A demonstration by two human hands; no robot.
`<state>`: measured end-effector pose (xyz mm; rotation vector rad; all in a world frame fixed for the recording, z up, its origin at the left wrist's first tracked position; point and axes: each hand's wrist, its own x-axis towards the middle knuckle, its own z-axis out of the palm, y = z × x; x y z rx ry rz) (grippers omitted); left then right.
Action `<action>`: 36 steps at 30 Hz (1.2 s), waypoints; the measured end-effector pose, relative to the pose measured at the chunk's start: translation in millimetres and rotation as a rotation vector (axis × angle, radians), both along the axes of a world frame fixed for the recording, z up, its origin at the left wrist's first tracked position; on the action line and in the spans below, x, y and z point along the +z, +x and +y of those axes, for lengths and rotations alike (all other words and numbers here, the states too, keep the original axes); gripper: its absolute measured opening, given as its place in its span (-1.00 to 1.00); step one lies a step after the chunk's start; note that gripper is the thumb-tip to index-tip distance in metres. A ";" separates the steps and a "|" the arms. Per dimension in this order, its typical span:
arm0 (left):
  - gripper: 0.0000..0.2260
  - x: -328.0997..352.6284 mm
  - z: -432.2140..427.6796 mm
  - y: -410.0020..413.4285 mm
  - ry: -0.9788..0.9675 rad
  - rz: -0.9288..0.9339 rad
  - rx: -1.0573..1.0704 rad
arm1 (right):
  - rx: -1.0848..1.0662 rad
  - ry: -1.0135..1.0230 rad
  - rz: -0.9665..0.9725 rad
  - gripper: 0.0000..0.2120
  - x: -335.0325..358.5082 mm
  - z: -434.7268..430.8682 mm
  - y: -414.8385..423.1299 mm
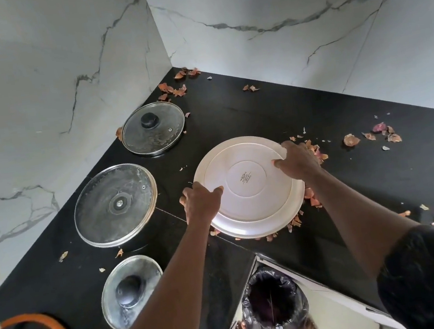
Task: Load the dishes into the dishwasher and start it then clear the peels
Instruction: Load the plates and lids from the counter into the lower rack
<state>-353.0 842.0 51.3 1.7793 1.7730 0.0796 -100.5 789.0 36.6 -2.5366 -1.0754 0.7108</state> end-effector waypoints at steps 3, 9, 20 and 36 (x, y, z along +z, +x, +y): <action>-0.35 -1.3 2.0 -0.9 -0.007 -0.039 0.041 | -0.019 0.022 0.051 -0.37 -0.9 0.1 5.0; -0.38 -1.1 5.1 -4.7 0.020 -0.177 0.160 | -0.067 0.076 0.091 -0.44 5.3 0.2 4.1; -0.39 18.7 7.8 -1.2 0.165 -0.377 0.224 | -0.067 0.279 0.066 -0.35 51.9 -29.4 2.6; -0.45 9.3 -137.7 85.1 0.355 -0.408 -0.475 | -0.626 0.209 -0.099 -0.29 44.2 -298.7 -55.0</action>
